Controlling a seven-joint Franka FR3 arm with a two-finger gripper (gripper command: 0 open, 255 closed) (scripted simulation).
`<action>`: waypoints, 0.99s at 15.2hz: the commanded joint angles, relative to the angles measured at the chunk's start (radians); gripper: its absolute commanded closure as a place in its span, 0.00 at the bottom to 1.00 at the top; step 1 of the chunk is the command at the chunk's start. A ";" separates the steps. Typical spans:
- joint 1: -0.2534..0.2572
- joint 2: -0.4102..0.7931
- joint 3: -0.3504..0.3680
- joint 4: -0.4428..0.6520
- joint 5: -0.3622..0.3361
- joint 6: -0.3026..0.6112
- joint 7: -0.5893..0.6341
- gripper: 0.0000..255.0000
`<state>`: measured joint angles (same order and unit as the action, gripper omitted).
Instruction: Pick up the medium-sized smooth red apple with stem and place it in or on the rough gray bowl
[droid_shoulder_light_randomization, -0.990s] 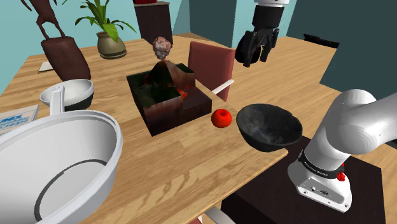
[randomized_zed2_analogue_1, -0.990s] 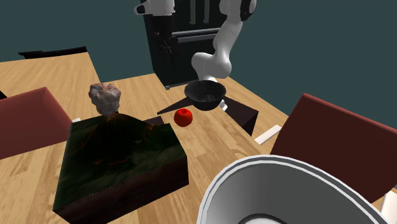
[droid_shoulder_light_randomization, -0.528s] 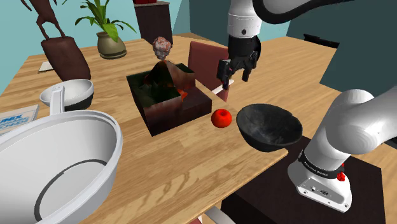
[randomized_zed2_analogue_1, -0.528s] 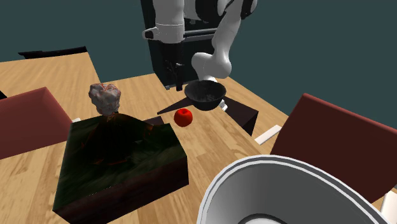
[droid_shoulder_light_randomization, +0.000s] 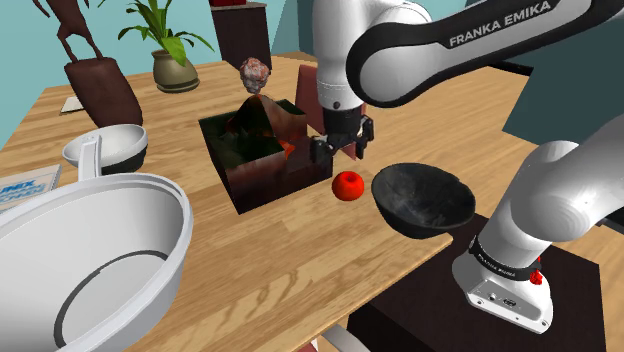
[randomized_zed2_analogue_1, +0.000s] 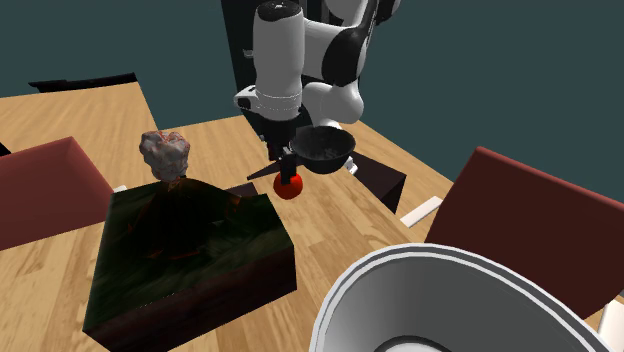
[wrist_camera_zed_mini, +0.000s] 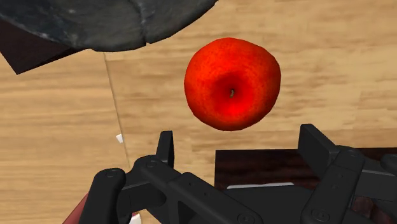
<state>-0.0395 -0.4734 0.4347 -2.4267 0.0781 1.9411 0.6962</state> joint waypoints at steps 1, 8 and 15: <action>-0.002 0.018 0.014 -0.014 -0.004 0.030 0.018 0.00; -0.006 0.042 0.023 -0.073 -0.008 0.112 0.023 0.00; -0.006 0.042 0.023 -0.073 -0.008 0.112 0.023 1.00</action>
<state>-0.0459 -0.4318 0.4569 -2.4985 0.0699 2.0530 0.7193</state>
